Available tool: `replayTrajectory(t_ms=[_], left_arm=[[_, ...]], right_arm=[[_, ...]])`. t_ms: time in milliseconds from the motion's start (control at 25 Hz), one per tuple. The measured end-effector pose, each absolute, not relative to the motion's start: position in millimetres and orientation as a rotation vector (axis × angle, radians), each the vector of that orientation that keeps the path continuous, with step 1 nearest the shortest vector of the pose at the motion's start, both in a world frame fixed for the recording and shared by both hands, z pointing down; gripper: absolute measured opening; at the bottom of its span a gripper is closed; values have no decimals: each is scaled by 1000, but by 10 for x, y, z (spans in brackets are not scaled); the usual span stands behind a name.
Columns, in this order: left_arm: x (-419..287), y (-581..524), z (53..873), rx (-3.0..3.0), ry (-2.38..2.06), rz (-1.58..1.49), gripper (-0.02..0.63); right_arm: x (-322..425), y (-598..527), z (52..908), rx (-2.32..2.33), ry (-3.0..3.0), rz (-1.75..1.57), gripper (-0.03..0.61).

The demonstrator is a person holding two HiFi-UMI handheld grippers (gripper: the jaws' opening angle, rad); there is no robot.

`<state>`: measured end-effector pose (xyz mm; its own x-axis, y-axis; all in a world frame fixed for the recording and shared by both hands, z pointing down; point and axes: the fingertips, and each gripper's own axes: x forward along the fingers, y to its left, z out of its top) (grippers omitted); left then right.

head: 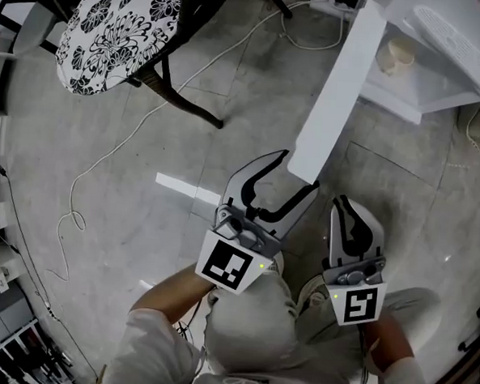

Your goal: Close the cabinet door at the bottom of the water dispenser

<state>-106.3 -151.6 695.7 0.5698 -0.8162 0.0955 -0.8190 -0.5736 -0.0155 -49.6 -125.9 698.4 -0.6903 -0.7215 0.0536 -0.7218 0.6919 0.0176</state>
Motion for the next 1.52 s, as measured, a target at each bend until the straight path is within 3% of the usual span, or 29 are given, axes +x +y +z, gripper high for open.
replayTrajectory(t_ms=[520,960,1160,1520], left_arm=[[-1037,-1612,7056,2703,-1663,62,196],[-941,-1589,7057,2673,-1631,96,193],[-763,-1539,7069,2711,-1566,123,206],[-484,-1468,7050,2805,-1436,144,204]], right_arm=[[-403,-1472,7284,1473,-2766,26,20],[-311,-1323,7740,1426,-2689,-6,23],[-119,-1345,7794,1489,-2663,43,84],[73,-1383,7875,1542,-2599,5,96]])
